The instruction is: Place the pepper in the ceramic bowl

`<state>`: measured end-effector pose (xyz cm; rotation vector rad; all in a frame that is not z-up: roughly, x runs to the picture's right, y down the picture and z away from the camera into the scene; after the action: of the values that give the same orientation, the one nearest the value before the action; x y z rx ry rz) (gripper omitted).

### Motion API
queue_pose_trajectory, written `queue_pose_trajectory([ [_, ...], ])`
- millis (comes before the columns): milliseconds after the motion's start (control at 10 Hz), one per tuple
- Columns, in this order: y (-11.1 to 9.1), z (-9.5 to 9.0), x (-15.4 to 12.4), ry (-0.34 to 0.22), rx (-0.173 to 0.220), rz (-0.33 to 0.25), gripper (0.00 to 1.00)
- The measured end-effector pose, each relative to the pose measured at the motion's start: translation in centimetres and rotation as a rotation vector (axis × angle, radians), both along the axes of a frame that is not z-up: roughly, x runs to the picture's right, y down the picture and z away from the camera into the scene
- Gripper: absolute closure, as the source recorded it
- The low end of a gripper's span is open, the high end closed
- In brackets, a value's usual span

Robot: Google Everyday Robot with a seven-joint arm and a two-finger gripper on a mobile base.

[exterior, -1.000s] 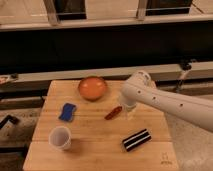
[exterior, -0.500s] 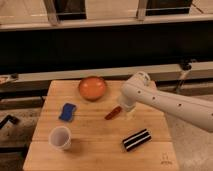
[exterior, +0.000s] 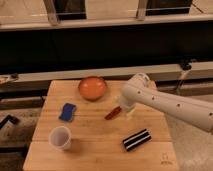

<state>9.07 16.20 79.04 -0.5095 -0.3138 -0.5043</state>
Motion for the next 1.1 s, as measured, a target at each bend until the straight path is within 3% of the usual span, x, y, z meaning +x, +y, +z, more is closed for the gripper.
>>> queue_pose_trajectory([
  [1100,1.0,2.8,-0.9,-0.037,-0.016,-0.059,0.20],
])
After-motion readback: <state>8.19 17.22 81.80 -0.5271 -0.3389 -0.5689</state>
